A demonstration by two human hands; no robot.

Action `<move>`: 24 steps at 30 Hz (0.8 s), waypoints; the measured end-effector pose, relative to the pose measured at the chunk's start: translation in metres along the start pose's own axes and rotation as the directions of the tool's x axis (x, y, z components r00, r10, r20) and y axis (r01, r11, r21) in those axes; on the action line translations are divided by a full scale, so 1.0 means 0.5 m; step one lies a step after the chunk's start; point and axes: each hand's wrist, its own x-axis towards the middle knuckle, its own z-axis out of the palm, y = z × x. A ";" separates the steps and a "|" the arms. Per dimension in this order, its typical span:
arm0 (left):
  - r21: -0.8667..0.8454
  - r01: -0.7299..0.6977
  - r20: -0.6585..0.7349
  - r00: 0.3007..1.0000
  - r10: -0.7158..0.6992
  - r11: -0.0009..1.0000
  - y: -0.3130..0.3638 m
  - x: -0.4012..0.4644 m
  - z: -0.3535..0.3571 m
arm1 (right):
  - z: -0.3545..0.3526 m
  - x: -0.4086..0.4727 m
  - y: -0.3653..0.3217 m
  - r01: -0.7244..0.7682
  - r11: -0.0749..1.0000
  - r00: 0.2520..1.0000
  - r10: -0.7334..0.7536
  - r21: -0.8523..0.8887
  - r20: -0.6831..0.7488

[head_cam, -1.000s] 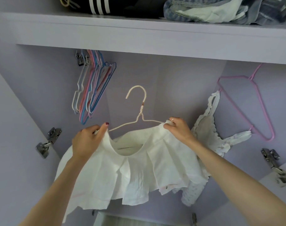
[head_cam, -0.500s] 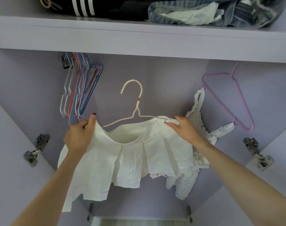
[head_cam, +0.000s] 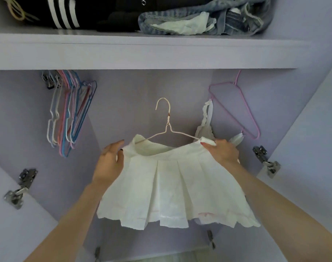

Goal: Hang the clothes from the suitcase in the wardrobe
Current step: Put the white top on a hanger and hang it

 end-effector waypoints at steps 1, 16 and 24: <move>0.009 -0.032 -0.015 0.999 0.032 0.999 0.030 0.001 0.004 | -0.008 0.002 0.013 -0.044 0.999 0.999 0.044 0.026 0.004; 0.402 -0.420 -0.368 0.739 0.564 0.813 0.407 0.148 -0.003 | -0.177 0.130 0.053 -0.221 0.867 0.966 0.259 0.445 -0.025; 0.540 -0.310 -0.375 0.743 0.554 0.782 0.390 0.202 0.031 | -0.197 0.232 0.002 -0.150 0.888 0.977 0.202 0.434 -0.074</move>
